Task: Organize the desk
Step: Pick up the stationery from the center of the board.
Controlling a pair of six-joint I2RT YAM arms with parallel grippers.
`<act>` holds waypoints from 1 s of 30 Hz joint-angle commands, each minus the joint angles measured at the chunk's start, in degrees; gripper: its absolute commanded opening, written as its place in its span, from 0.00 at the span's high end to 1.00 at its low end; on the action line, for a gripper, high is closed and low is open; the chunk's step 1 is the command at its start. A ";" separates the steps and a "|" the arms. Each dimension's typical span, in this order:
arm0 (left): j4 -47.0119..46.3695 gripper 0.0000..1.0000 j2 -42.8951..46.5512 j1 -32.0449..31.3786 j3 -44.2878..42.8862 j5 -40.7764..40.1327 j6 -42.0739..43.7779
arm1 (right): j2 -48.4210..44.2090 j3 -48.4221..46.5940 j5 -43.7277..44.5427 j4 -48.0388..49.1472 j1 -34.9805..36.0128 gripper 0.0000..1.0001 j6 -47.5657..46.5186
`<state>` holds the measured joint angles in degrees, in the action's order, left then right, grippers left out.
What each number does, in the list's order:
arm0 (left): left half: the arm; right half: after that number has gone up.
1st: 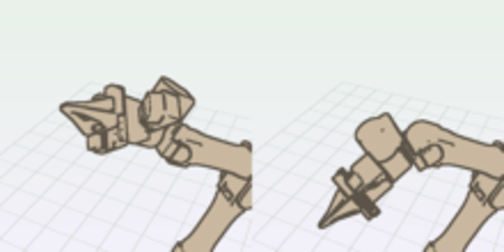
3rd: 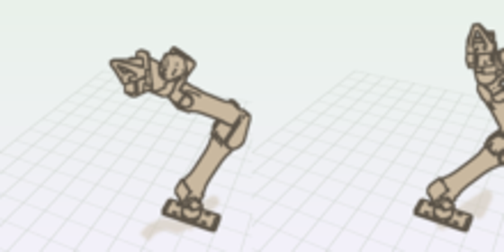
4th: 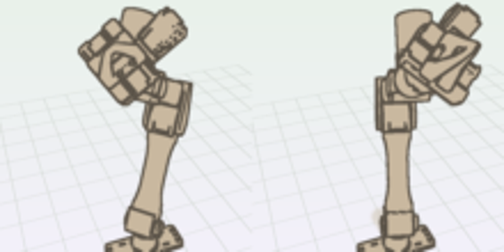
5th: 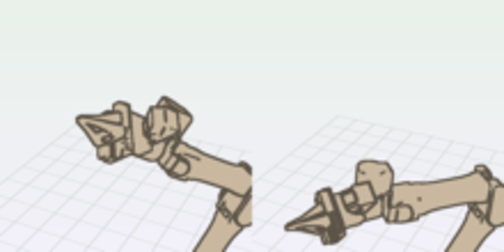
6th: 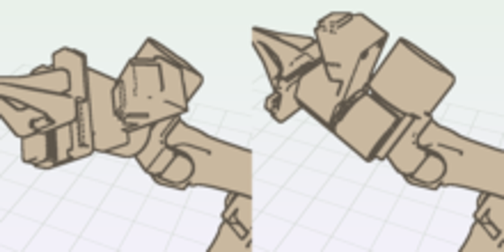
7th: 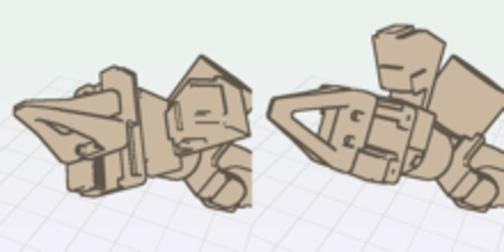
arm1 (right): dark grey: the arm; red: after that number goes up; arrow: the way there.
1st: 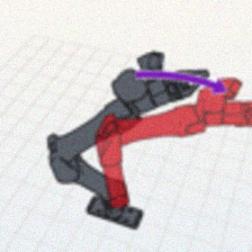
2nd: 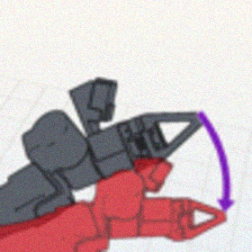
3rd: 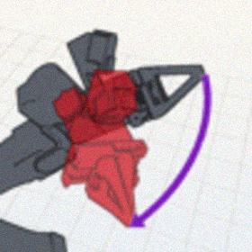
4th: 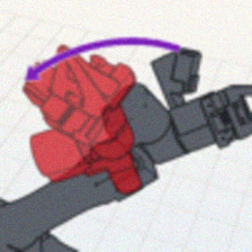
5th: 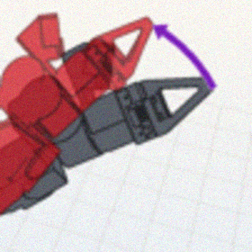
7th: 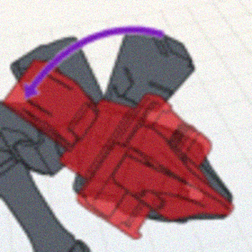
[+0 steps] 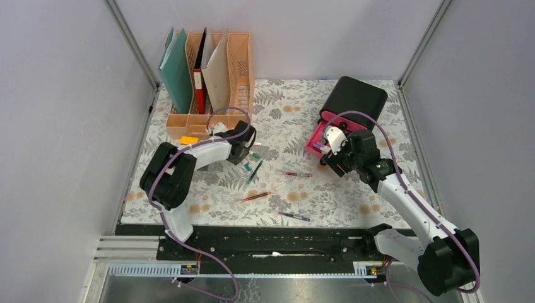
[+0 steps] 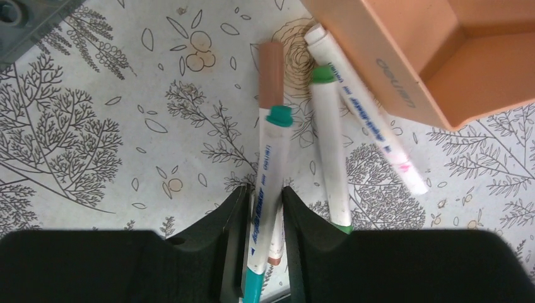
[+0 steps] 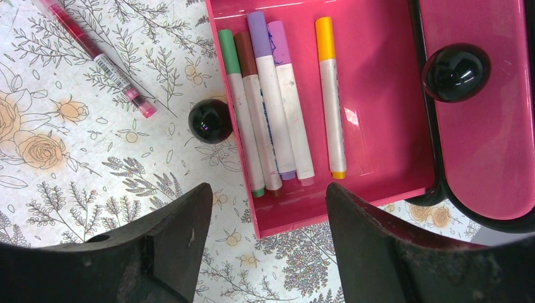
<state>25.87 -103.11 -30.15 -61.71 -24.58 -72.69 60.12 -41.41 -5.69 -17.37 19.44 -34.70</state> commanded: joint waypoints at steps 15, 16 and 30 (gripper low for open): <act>3.07 0.51 10.81 -0.08 9.86 -0.24 10.06 | -0.88 -2.36 -1.51 0.31 0.19 0.27 -0.55; 3.12 0.50 10.66 -0.08 9.86 -0.22 10.58 | -0.88 -2.38 -1.51 0.31 0.23 0.27 -0.55; 4.40 0.44 9.97 -0.17 10.38 -1.25 12.62 | -1.06 -2.34 -1.69 0.29 0.20 0.27 -0.59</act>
<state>28.47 -94.48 -30.33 -52.51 -25.47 -62.19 60.12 -41.39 -5.74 -17.39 19.46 -34.70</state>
